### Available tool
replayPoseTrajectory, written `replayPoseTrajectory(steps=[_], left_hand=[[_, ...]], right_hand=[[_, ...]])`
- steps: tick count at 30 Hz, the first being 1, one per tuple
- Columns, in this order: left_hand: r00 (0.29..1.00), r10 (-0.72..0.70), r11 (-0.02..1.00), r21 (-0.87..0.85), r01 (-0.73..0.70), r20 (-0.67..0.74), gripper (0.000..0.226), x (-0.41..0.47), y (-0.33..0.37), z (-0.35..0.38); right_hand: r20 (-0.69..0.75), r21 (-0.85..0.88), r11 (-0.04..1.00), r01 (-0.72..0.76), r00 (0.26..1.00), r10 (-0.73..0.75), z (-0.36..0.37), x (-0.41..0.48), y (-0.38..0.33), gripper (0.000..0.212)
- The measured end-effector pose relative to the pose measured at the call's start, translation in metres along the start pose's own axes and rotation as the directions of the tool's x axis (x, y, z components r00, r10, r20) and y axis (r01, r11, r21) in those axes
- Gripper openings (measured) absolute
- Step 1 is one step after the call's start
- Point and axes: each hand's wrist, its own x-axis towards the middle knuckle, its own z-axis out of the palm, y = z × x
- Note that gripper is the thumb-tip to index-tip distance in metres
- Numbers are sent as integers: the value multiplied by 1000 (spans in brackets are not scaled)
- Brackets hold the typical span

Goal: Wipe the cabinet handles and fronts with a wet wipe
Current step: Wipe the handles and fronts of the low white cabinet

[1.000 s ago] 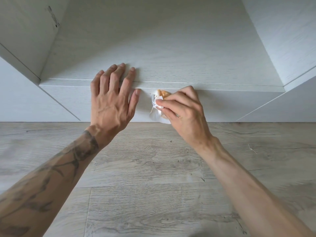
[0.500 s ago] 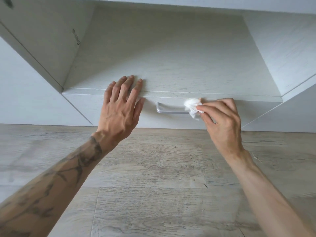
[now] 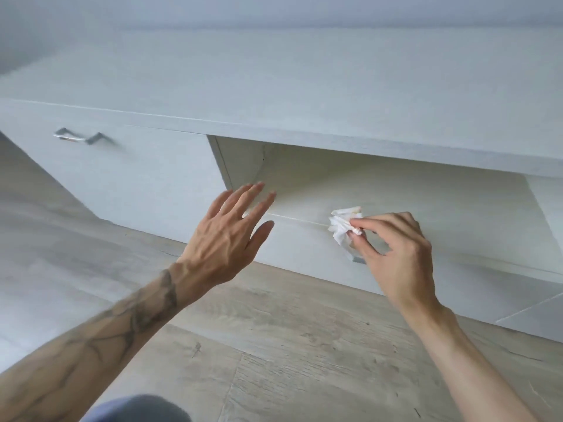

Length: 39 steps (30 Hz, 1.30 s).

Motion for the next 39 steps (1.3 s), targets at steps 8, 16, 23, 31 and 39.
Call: replayPoseTrajectory(steps=[8,16,23,31,39], left_hand=[[987,-104,994,-53,99,-121,57,-15,-82,-62],[973,-86,995,-71,72,-217,58,-37,-232,-87],[972,-42,994,-109,17,-230,61,-40,-361,-94],[956,39,990,-119,-77,-291,57,-18,-472,-72],[941,-23,992,-122,-20,-339,54,-7,-499,-47]], right_hand=[[5,1,994,113,994,-113,56,75,-108,14],[34,-48,989,142,989,-141,129,133,-221,16],[7,-169,979,117,993,-117,206,165,-299,15],[23,-248,968,40,999,-35,275,174,-344,18],[40,-205,978,-46,998,55,316,169,-363,31]])
